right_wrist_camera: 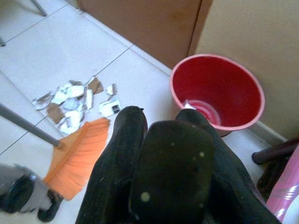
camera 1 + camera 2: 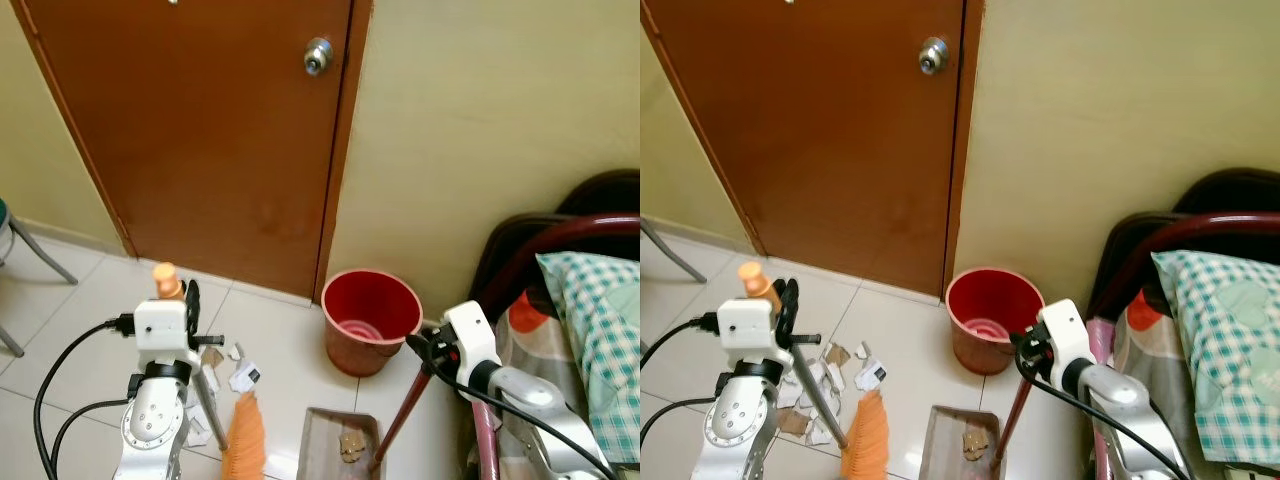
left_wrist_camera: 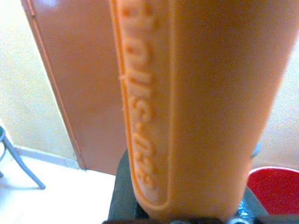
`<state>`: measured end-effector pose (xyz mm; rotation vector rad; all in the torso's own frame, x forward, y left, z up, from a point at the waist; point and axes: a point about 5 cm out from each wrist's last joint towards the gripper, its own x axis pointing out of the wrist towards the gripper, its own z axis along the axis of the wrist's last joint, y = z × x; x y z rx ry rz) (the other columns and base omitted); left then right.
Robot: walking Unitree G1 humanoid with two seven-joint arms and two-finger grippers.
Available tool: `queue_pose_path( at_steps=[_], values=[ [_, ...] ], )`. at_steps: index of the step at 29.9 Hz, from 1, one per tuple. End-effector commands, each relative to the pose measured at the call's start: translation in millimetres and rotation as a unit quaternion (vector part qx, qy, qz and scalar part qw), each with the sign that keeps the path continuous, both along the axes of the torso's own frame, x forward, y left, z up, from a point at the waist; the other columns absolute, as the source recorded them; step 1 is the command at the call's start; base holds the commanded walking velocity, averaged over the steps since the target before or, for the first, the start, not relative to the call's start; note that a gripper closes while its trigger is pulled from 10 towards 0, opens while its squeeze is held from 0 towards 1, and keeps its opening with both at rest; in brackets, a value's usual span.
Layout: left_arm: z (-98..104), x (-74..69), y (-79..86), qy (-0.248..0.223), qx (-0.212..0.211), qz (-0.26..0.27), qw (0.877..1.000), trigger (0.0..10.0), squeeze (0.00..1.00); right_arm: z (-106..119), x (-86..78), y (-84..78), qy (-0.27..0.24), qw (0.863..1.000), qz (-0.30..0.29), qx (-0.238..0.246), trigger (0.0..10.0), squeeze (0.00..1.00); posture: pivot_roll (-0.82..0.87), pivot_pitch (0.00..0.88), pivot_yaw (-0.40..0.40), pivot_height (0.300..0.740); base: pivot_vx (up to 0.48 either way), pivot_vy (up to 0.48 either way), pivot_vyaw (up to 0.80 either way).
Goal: Sweep floor
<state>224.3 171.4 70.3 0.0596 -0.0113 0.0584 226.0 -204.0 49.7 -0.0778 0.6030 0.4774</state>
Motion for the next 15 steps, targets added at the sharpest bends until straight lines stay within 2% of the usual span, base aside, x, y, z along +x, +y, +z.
queue_pose_path(
  at_steps=[1,7,10,12,13,14,15],
  values=[
    [-8,-2.4,-2.7,0.026,-0.004,-0.002,1.0,10.0,0.0,-14,-16.1,-6.5,0.072,0.997,0.003,0.007,10.0,0.0,0.03,0.0,-0.046,0.74,0.0,0.0,0.0],
    [-4,3.2,0.6,0.021,-0.002,0.008,1.0,10.0,0.0,-5,-27.3,-11.4,0.073,0.997,0.016,0.026,10.0,0.0,0.04,0.0,-0.033,0.74,0.0,0.0,0.0],
    [-3,5.3,3.8,0.021,0.0,0.012,1.0,10.0,0.0,2,-26.2,-14.7,0.057,0.998,0.008,0.007,10.0,0.0,0.03,0.0,-0.025,0.74,0.0,0.0,0.0],
    [-3,5.8,3.9,0.023,-0.002,0.011,1.0,10.0,0.0,5,-21.0,-13.4,0.042,0.999,0.001,0.002,10.0,0.0,0.02,0.0,-0.019,0.74,0.0,0.0,0.0],
    [-3,7.4,2.3,0.027,-0.005,0.007,1.0,10.0,0.0,13,-7.0,-8.7,0.003,1.0,-0.017,0.005,10.0,0.0,0.02,0.0,-0.015,0.74,0.0,0.0,0.0],
    [-3,7.4,2.3,0.027,-0.005,0.007,1.0,10.0,0.0,13,-7.0,-8.7,0.003,1.0,-0.017,0.005,10.0,0.0,0.02,0.0,-0.015,0.74,0.0,0.0,0.0],
    [-3,8.9,0.5,0.027,-0.007,0.001,1.0,10.0,0.0,18,1.9,-5.6,-0.02,0.999,-0.029,0.009,10.0,0.0,0.02,0.0,-0.011,0.74,0.0,0.0,0.0]
  ],
)
